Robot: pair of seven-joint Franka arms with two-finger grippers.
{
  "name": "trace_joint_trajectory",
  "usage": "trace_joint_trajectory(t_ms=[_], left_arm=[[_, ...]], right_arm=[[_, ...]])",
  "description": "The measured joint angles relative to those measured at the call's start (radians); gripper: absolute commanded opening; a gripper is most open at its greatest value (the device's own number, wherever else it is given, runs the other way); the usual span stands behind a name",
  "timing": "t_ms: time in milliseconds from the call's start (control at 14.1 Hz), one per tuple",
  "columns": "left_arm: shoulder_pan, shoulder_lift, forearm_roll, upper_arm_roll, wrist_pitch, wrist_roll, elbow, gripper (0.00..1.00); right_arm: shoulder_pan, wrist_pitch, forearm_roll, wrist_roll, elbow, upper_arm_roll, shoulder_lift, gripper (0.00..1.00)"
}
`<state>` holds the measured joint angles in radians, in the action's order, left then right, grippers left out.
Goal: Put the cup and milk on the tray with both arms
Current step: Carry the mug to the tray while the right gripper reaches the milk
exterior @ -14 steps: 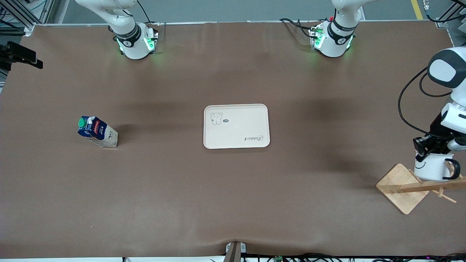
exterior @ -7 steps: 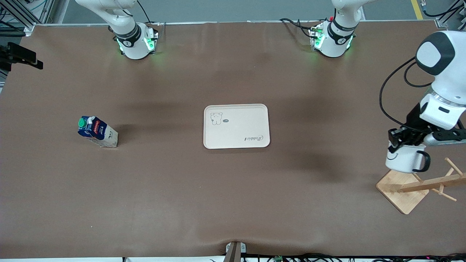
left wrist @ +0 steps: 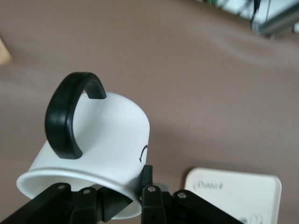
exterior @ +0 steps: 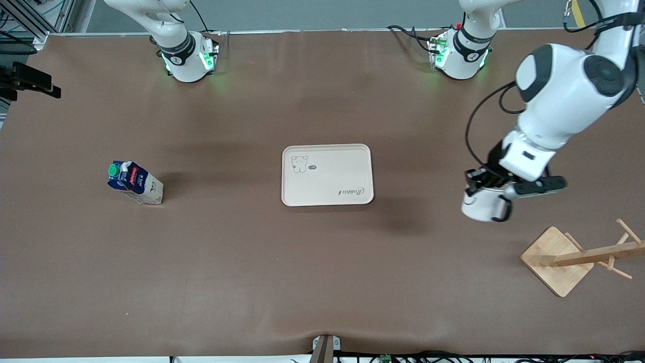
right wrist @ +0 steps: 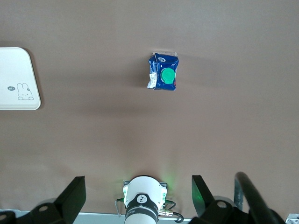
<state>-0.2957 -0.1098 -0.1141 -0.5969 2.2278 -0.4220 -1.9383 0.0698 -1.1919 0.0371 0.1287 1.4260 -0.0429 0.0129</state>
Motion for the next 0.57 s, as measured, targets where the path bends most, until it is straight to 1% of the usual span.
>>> trace_joint_trajectory(t_ms=[142,356,569], left_arm=[[0.064,-0.026,0.0,-0.009,-0.047,-0.05,0.001,0.0],[0.184,-0.067,0.0,-0.013,-0.113,-0.185,0.01,0.0],[0.279,-0.154,0.0,-0.014,-0.137,-0.311,0.031,0.0]], right_arm=[[0.0,-0.002,0.0,0.0,0.0,0.0,0.007,1.0],[0.0,-0.007,0.0,0.0,0.0,0.002,0.027,1.0],[0.0,-0.009,0.0,0.0,0.0,0.004,0.044,1.0]])
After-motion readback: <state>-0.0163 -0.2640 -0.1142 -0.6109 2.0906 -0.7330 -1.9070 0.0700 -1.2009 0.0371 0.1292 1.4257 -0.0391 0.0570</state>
